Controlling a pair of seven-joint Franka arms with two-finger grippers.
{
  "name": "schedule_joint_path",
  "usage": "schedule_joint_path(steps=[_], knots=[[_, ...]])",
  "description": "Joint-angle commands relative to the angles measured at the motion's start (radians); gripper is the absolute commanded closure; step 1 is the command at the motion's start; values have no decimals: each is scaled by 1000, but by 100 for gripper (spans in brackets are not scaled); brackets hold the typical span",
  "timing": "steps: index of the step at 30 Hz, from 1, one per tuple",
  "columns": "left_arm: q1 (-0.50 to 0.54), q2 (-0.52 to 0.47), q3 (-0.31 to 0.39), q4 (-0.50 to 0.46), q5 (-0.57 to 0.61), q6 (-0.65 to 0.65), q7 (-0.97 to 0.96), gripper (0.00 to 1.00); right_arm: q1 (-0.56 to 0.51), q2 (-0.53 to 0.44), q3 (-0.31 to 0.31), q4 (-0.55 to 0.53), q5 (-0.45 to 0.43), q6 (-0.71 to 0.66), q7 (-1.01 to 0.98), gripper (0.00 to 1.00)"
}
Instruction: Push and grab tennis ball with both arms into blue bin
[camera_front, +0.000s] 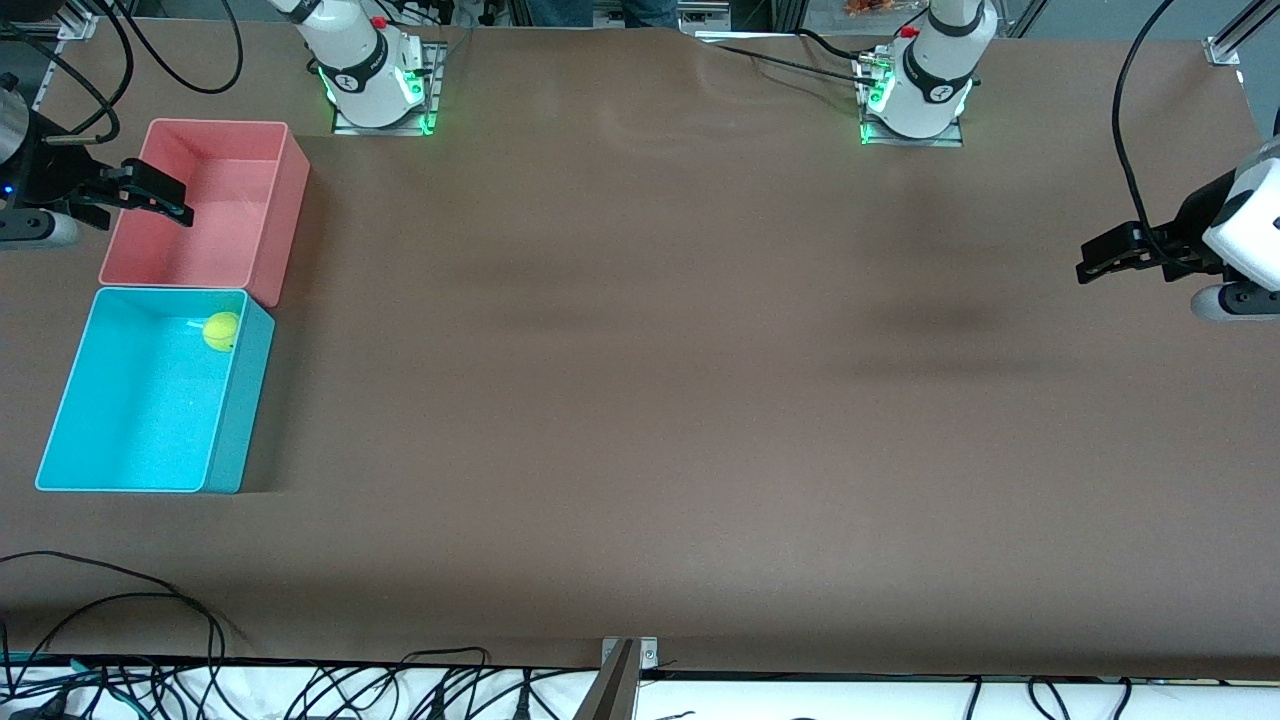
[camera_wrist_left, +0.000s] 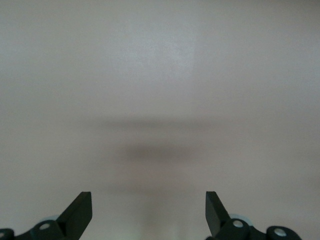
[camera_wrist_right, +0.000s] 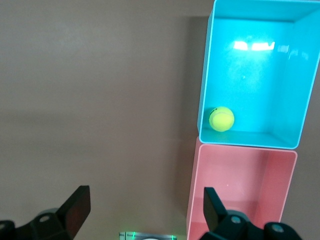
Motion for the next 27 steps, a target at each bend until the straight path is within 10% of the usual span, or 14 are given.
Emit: schedule_joint_path(steps=[1,27], knots=[[9,-24,-5,-24,-9,11,18,0,3,-12,-2,-2,9,38,17,0],[9,-26,-5,-24,-9,11,18,0,9,-9,-11,0,15,64,127,0]])
